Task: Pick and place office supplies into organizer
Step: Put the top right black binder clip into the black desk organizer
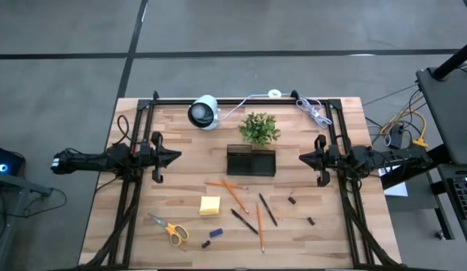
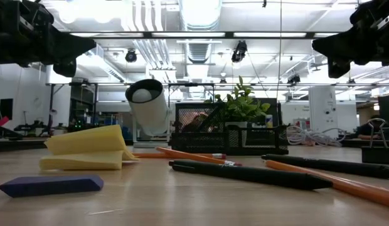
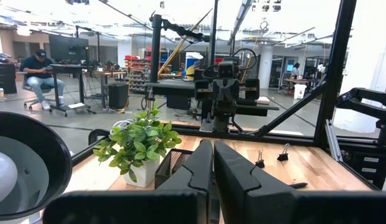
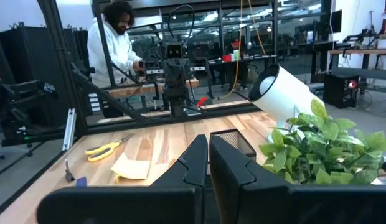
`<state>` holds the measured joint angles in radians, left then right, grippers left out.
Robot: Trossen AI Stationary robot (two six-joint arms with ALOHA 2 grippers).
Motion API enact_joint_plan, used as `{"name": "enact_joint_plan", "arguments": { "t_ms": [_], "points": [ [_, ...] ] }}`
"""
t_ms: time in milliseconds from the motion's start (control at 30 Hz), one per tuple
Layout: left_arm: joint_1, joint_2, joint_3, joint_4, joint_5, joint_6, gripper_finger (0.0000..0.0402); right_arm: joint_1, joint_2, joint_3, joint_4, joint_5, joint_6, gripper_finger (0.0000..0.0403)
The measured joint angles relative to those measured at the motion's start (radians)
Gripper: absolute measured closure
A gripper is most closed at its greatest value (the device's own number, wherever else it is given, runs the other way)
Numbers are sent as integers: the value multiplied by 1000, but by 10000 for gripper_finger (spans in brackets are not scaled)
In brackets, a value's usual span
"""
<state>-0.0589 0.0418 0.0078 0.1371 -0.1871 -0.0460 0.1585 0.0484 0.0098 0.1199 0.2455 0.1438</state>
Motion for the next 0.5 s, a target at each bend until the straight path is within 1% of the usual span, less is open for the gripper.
{"name": "enact_joint_plan", "arguments": {
  "t_ms": [133, 233, 333, 367, 500],
  "points": [
    [0, 0, 0, 49, 0, -1, 402, 0, 0, 0, 20, 27, 45, 394],
    [0, 0, 0, 109, 0, 0, 402, 0, 0, 0, 53, 70, 97, 394],
    [0, 0, 0, 183, -7, -4, 402, 0, 0, 0, 90, 122, 208, 394],
    [0, 0, 0, 214, -7, -33, 402, 0, 0, 0, 100, 152, 249, 394],
    [0, 0, 0, 316, -39, -268, 402, 0, 0, 0, 104, 261, 395, 394]
  ]
}}
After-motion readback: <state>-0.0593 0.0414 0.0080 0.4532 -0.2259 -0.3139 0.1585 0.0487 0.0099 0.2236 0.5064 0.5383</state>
